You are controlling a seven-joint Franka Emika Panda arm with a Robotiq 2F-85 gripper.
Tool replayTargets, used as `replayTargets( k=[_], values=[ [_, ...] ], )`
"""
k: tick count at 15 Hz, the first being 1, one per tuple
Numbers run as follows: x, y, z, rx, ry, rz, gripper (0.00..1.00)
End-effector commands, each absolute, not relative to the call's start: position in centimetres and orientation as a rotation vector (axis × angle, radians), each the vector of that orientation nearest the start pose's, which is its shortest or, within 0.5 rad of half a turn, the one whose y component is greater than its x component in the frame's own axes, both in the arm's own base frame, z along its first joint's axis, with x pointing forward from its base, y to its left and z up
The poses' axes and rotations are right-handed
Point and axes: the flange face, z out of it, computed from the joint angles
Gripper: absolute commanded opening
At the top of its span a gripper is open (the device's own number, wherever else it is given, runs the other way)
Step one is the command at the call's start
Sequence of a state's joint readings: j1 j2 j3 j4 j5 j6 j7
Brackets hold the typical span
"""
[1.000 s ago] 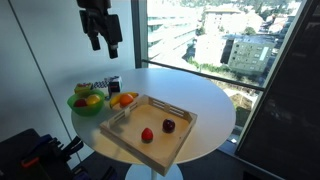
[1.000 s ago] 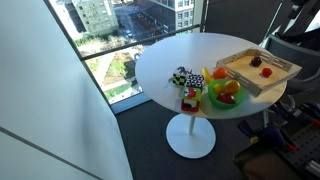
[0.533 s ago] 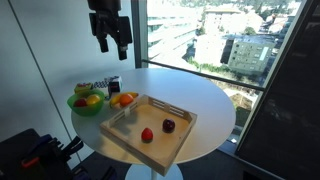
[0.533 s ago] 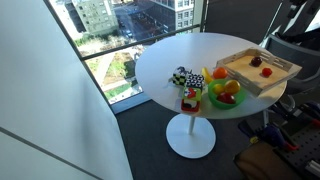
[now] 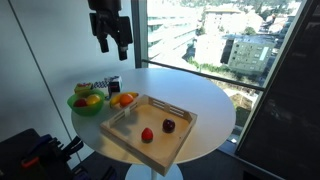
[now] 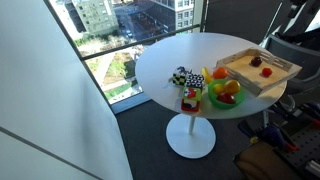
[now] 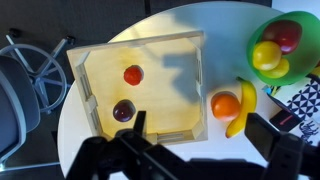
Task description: Put the strawberry into the green bowl
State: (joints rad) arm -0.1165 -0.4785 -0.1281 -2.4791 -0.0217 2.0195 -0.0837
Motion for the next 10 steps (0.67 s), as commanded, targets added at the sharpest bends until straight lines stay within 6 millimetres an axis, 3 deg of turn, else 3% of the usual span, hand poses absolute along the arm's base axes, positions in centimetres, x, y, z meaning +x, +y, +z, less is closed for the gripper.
replayTargets(
  k=[1, 10],
  values=[
    [39.5, -10.2, 45.9, -3.096, 0.232, -0.024, 1.00],
    [40.5, -12.0, 43.1, -3.112, 0.257, 0.035, 1.00]
  ],
)
